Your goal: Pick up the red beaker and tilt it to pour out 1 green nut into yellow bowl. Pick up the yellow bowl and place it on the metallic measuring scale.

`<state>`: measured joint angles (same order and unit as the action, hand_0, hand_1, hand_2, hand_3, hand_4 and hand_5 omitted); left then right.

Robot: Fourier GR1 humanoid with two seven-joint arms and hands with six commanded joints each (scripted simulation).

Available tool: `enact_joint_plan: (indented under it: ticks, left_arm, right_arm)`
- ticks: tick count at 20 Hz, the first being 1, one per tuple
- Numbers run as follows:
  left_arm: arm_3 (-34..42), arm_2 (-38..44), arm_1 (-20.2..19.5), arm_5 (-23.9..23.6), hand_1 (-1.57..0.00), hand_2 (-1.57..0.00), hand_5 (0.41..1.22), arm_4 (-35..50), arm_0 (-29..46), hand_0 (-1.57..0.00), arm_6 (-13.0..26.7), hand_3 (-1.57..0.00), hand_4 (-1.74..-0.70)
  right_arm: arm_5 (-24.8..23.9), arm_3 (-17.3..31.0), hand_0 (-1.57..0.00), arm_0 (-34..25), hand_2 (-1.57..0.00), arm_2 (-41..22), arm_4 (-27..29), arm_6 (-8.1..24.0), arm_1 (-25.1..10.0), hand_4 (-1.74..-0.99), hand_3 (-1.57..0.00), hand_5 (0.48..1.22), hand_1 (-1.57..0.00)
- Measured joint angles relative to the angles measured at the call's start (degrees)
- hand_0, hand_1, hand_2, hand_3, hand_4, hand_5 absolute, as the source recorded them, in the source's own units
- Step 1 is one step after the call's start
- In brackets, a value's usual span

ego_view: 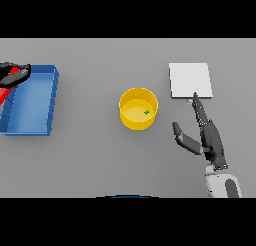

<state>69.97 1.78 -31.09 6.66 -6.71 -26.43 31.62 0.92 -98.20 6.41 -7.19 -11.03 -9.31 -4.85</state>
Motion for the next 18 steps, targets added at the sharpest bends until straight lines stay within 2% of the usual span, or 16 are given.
enact_joint_plan:
  ticks: [2,3,5,8,9,10,11,12,14,16,17,18]
  left_arm:
    - [0.2,-1.6,-0.7,1.7,-0.28,-0.27,0.632,-1.2,-0.1,-0.31,1.3,-0.28,-0.84]
    - [-0.7,-2.1,-1.3,2.2,-0.22,-0.21,0.627,-2.1,-0.2,-0.25,1.6,-0.22,-0.83]
    - [-1.9,-3.2,-1.7,2.0,-0.14,-0.14,0.627,-4.1,-0.9,-0.16,1.9,-0.14,-0.8]
    - [-2.3,-3.8,-1.5,0.2,-0.07,-0.07,0.631,-5.1,-1.3,-0.08,-6.5,-0.07,-0.78]
    - [-2.3,-3.7,-1.4,-0.2,-0.06,-0.06,0.633,-5.0,-1.8,-0.06,-6.9,-0.06,-0.78]
    - [-1.7,-3.3,-1.0,-0.8,-0.05,-0.04,0.635,-4.5,-1.2,-0.05,-7.8,-0.05,-0.78]
    - [-1.2,-3.2,-0.5,-1.2,-0.04,-0.03,0.644,-4.3,-1.0,-0.04,-5.2,-0.04,-0.78]
    - [-1.1,-2.6,-0.4,-1.3,-0.03,-0.03,0.652,-3.6,-0.5,-0.03,-5.3,-0.03,-0.79]
    - [0.1,-2.4,0.4,-1.7,-0.02,-0.02,0.661,-2.8,-0.1,-0.02,-5.0,-0.02,-0.8]
    - [0.6,-2.4,0.7,-1.9,-0.01,-0.01,0.673,-2.6,0.1,-0.01,-4.7,-0.01,-0.8]
    - [0.6,-2.3,0.7,-1.6,-0.01,-0.01,0.678,-2.3,0.1,-0.01,-4.1,-0.01,-0.8]
    - [0.5,-2.4,1.1,-2.0,-0.01,-0.01,0.683,-2.5,0.0,-0.01,-4.0,-0.01,-0.81]
  right_arm:
    - [0.0,1.0,0.0,-1.2,0.0,0.3,0.1,1.4,0.0,-1.155,0.0,0.67,0.0]
    - [-0.1,0.4,0.0,-0.5,0.0,0.1,-0.4,0.0,-0.3,-1.156,0.0,0.665,0.0]
    - [-0.7,0.3,0.0,-0.4,0.0,-0.1,-1.4,0.4,-0.5,-1.158,0.0,0.665,0.0]
    - [-1.2,1.1,0.0,-1.1,0.0,-0.3,-2.3,0.8,-0.3,-1.144,0.0,0.644,0.0]
    - [-1.4,1.0,0.0,-1.0,0.0,-0.4,-2.5,1.7,-0.1,-1.131,0.0,0.631,0.0]
    - [-2.8,1.3,0.0,-2.1,0.0,-1.0,-5.3,4.8,-0.3,-1.115,0.0,0.638,0.0]
    - [-2.2,1.2,0.0,-2.5,0.0,-1.9,-6.2,4.3,-0.7,-1.087,0.0,0.649,0.0]
    - [-0.4,1.2,0.0,-3.3,0.0,-2.1,-6.3,2.8,-2.7,-1.08,0.0,0.662,0.0]
    - [3.0,2.3,0.0,-6.7,0.0,-3.2,-8.1,3.2,-6.6,-1.103,0.0,0.662,0.0]
    - [4.7,2.5,0.0,-9.7,0.0,-5.4,-13.6,4.5,-11.0,-1.128,0.0,0.637,0.0]
    - [5.4,3.6,0.0,-11.8,0.0,-7.1,-16.3,6.0,-11.7,-1.132,0.0,0.631,0.0]
    - [6.2,4.0,0.0,-14.0,0.0,-8.5,-18.8,5.6,-13.3,-1.137,0.0,0.626,0.0]
